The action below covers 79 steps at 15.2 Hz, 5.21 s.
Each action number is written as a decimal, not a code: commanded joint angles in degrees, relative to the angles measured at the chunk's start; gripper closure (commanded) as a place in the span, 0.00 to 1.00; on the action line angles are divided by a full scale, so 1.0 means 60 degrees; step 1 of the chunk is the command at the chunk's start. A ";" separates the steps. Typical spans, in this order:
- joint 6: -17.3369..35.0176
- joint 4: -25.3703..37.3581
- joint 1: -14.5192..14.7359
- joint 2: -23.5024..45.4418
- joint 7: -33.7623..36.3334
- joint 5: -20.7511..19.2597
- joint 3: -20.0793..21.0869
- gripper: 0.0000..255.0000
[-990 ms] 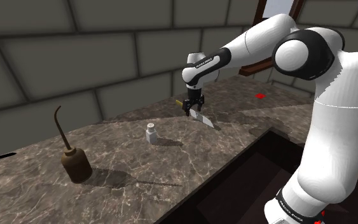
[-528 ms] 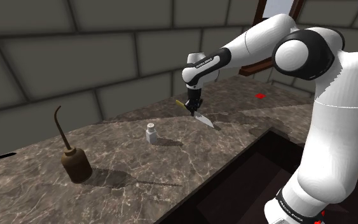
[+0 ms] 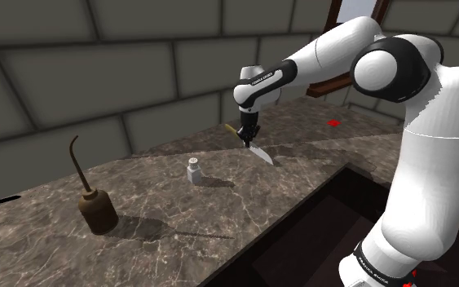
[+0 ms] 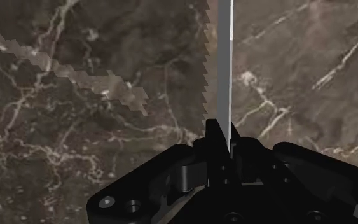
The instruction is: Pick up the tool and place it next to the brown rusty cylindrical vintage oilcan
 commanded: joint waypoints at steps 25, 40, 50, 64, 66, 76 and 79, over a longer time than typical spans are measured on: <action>-0.2988 0.1918 0.0014 -0.1071 0.0119 -0.0111 -0.0030 1.00; -0.4912 0.3830 -0.0001 -0.1083 0.0155 -0.0120 -0.0038 1.00; -0.6339 0.5583 -0.0029 -0.0756 0.0169 -0.0097 -0.0046 1.00; -0.8918 0.9512 -0.0146 0.0595 0.0186 0.0014 -0.0057 1.00; -0.9470 1.0493 -0.0188 0.1025 0.0193 0.0052 -0.0055 1.00; -0.8862 0.8096 0.0960 -0.0806 0.1629 -0.0018 0.0322 1.00; -0.8588 0.7249 0.1375 -0.1403 0.2291 -0.0015 0.0581 1.00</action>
